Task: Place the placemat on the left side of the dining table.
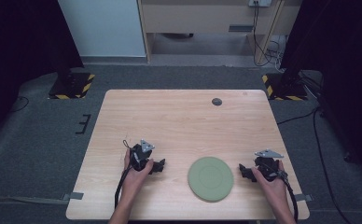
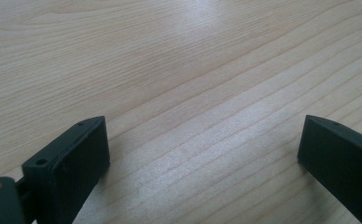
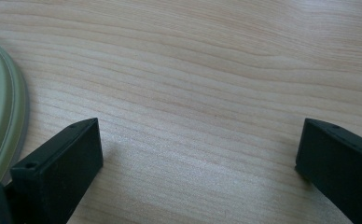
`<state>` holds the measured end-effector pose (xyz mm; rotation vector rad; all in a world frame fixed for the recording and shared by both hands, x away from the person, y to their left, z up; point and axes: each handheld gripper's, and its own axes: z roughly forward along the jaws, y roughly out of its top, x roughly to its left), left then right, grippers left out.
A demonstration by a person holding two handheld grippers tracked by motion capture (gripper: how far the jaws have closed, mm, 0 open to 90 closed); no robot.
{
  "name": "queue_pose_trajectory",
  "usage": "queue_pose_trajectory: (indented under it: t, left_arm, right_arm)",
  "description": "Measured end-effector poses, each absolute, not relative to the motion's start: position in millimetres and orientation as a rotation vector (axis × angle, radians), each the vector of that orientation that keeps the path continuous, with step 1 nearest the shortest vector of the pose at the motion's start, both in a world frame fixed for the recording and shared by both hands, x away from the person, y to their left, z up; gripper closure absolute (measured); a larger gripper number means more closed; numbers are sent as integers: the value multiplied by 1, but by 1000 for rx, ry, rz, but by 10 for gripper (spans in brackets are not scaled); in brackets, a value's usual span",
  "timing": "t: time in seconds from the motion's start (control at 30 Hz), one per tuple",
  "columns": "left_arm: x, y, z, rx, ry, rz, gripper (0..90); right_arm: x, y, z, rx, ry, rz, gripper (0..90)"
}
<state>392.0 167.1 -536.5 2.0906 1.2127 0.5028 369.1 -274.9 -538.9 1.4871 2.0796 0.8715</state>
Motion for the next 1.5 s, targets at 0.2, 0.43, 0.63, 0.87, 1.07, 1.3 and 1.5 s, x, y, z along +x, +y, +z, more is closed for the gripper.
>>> queue_pose_trajectory:
  t: [0.2, 0.43, 0.63, 0.87, 1.07, 1.3, 1.5]
  left_arm:
    - [385, 161, -531, 2109, 1167, 515, 32]
    - [368, 149, -517, 2084, 1097, 480, 40]
    - [345, 134, -511, 2111, 1010, 476, 40]
    - [332, 105, -512, 2158, 870, 490, 41]
    - [324, 90, -515, 2157, 815, 443, 39]
    - [316, 71, -518, 2210, 753, 422, 45]
    - [315, 67, -523, 2233, 747, 396, 18]
  right_arm:
    - [365, -273, -535, 1434, 2071, 914, 43]
    - [348, -272, -524, 1370, 2099, 995, 40]
    - [333, -270, -517, 1319, 2143, 1004, 43]
    - [321, -250, -512, 1211, 2198, 1064, 53]
    - [314, -239, -519, 1138, 2268, 1035, 74]
    - [307, -240, -517, 1113, 2316, 1036, 78]
    - [306, -240, -523, 1111, 2367, 1004, 76]
